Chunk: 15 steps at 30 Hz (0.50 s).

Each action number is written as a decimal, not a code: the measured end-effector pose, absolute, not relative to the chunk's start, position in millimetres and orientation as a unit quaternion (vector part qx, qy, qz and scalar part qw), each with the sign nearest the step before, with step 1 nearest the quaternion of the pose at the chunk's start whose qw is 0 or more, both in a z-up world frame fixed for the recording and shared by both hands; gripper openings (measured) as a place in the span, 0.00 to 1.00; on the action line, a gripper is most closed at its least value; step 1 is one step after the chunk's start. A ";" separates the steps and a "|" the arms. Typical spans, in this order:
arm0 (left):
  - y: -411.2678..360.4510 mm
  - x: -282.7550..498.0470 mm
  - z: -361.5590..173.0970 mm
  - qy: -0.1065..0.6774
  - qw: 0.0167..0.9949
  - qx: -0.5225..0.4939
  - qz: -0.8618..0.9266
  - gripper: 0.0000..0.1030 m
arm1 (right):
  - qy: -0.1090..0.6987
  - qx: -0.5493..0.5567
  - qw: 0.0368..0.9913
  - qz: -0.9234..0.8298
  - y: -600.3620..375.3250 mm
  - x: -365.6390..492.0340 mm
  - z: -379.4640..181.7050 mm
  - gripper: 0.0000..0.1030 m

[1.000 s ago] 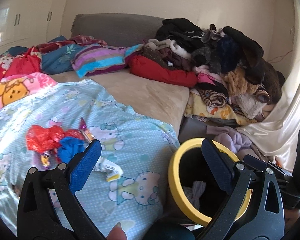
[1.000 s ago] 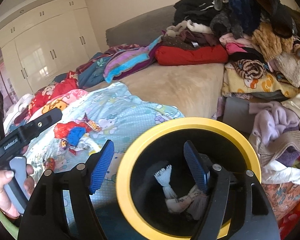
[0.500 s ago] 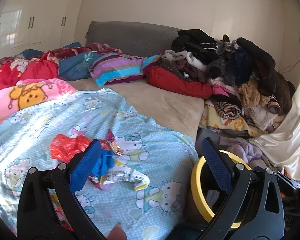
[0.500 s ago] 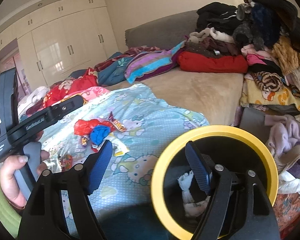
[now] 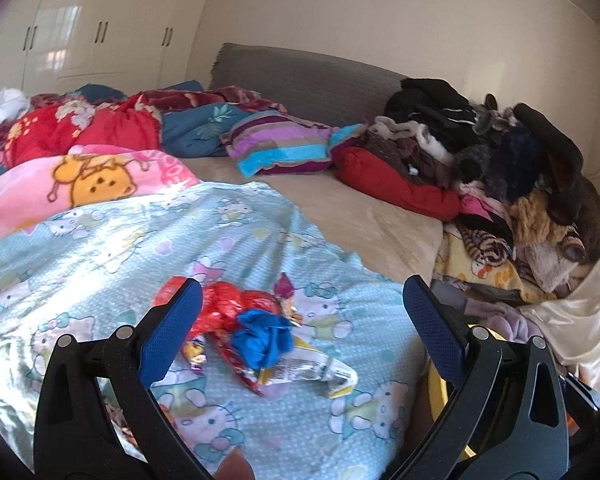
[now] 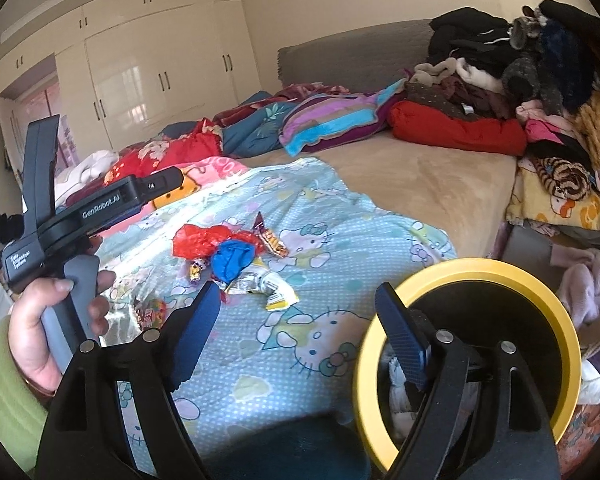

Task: Collect trash
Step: 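Move both open tools back toward the remaining trash on the bed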

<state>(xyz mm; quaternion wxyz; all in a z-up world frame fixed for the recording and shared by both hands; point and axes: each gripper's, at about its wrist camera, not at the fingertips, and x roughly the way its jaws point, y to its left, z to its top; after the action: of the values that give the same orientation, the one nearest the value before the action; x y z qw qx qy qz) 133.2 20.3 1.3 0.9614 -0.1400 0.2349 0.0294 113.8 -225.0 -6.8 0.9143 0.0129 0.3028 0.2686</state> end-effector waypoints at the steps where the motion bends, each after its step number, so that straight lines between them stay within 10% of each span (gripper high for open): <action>1: 24.9 132.9 0.6 0.234 0.961 -0.142 0.033 0.89 | 0.304 0.010 0.914 0.270 -222.7 114.6 -7.2 0.76; 15: 81.4 141.0 -28.5 0.258 0.946 -0.183 0.074 0.89 | 0.338 -0.038 0.895 0.287 -168.2 148.0 -34.7 0.76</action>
<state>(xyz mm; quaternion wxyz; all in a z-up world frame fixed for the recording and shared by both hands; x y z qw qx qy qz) 141.0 81.4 -28.5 0.9459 -0.1825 0.2579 0.0737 148.0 -168.2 -34.7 0.8953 -0.0377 0.3383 0.2874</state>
